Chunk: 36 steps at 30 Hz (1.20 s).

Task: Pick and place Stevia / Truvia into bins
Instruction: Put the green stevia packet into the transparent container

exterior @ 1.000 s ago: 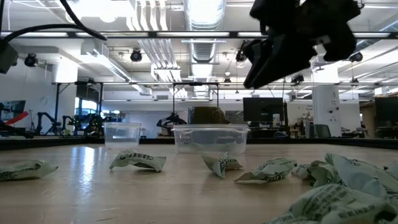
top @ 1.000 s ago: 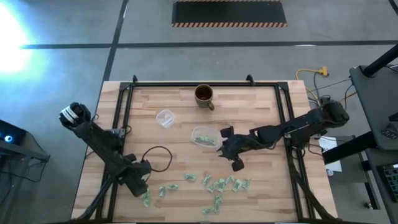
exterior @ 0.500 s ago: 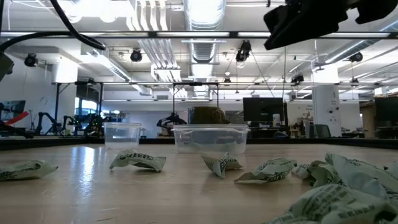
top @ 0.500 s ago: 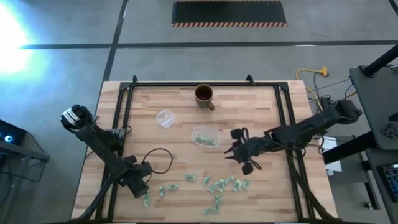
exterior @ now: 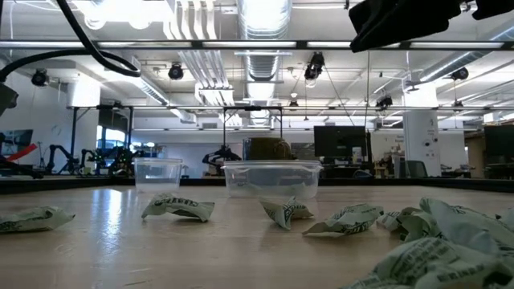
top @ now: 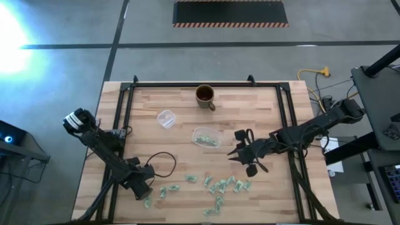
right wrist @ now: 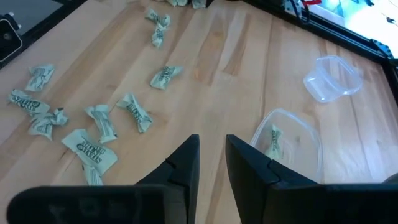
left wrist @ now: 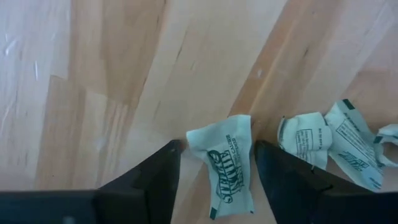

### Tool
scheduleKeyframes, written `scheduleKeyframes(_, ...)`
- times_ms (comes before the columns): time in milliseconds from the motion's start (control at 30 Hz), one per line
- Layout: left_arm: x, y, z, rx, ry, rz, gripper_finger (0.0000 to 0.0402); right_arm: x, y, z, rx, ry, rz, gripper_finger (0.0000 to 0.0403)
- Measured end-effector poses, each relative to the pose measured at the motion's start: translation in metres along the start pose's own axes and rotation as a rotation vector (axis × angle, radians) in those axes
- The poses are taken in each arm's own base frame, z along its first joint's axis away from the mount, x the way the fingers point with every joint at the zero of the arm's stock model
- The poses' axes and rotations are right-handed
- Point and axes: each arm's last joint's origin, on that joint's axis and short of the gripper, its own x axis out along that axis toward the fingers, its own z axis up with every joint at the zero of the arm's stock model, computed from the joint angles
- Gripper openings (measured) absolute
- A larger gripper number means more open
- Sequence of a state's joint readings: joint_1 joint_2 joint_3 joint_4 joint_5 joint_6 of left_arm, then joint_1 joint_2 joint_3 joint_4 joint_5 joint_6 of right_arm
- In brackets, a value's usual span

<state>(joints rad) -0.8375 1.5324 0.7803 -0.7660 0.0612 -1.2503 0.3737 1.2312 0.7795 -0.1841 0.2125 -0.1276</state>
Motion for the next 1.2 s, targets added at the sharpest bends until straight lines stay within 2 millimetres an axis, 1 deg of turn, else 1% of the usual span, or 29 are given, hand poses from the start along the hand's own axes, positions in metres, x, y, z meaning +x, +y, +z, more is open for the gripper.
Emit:
scheduleKeyframes(100,-0.001,0.000,0.000,0.002,-0.001,-0.007,0.0136,0.000,0.000,0.000,-0.002,0.000,0.000,0.0069)
scheduleKeyframes(300,-0.001,0.001,-0.001,0.028,0.005,-0.005,0.0026,0.000,0.000,0.000,-0.002,-0.001,-0.001,0.0068)
scheduleKeyframes(367,-0.001,0.001,0.000,0.027,0.002,-0.004,0.0009,0.000,0.000,0.000,-0.002,-0.001,-0.001,0.0068)
scheduleKeyframes(533,-0.003,0.002,0.001,0.037,-0.019,-0.005,0.0004,0.000,0.000,0.000,0.000,-0.001,-0.001,0.0067)
scheduleKeyframes(733,-0.013,0.003,0.015,0.068,-0.175,0.014,0.0001,0.000,0.000,0.000,0.002,-0.001,-0.001,0.0068)
scheduleKeyframes(1000,-0.029,0.006,0.047,0.161,-0.407,0.117,0.0001,0.000,0.000,0.000,0.016,0.000,-0.006,0.0068)
scheduleKeyframes(1200,-0.046,0.009,0.081,0.265,-0.600,0.210,0.0001,0.000,-0.001,0.000,0.024,0.003,-0.028,0.0068)
